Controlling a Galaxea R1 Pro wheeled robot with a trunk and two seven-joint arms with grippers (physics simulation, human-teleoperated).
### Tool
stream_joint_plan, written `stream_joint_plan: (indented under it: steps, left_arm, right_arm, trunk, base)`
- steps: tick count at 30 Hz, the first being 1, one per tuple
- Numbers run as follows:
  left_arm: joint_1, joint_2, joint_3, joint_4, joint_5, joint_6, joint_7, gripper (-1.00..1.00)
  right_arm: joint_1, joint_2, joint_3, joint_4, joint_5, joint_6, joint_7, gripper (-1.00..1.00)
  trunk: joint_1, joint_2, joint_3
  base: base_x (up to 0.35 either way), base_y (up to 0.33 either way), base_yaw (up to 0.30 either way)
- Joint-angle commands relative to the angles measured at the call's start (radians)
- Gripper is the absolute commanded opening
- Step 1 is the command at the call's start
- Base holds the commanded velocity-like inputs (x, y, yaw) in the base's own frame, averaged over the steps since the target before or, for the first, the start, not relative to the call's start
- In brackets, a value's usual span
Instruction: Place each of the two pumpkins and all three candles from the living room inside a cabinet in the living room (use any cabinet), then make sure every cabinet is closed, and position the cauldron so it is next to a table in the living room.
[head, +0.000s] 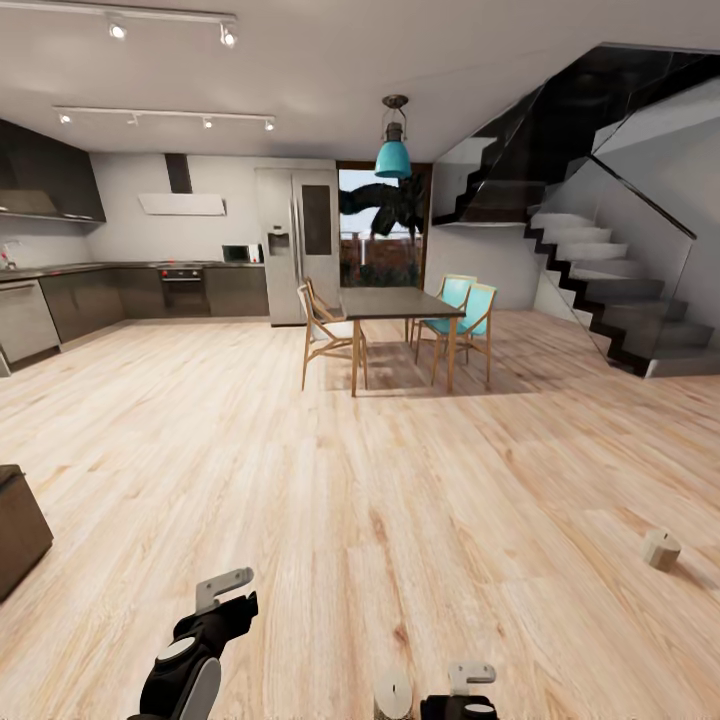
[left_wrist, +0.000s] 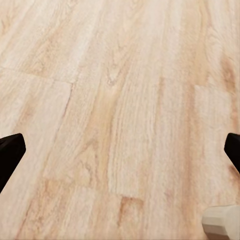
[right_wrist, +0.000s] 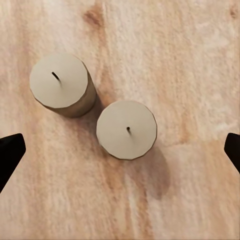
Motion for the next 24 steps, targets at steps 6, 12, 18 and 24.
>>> stream_joint_plan:
  steps: [6, 12, 18, 24]
  left_arm:
    - [0.000, 0.000, -0.002, -0.001, 0.010, 0.002, 0.010, 1.00]
    - [0.000, 0.000, -0.002, 0.000, 0.010, 0.002, 0.010, 1.00]
    - [0.000, 0.000, -0.003, 0.002, 0.010, 0.002, 0.010, 1.00]
    - [0.000, 0.000, -0.004, 0.002, 0.010, 0.002, 0.010, 1.00]
  right_arm:
    - [0.000, 0.000, 0.013, -0.002, -0.006, 0.006, 0.001, 1.00]
    - [0.001, 0.000, 0.020, -0.002, -0.006, 0.005, 0.020, 1.00]
    - [0.001, -0.001, 0.021, -0.002, -0.006, 0.005, 0.023, 1.00]
    - [0.001, -0.002, 0.021, -0.002, -0.006, 0.004, 0.023, 1.00]
  trunk:
    - [0.023, -0.043, -0.020]
    - [0.038, -0.071, -0.032]
    - [0.038, -0.071, -0.032]
    - [0.038, -0.071, -0.032]
  base:
    - [0.000, 0.000, 0.000]
    - [0.000, 0.000, 0.000]
    - [0.000, 0.000, 0.000]
    - [0.000, -0.006, 0.000]
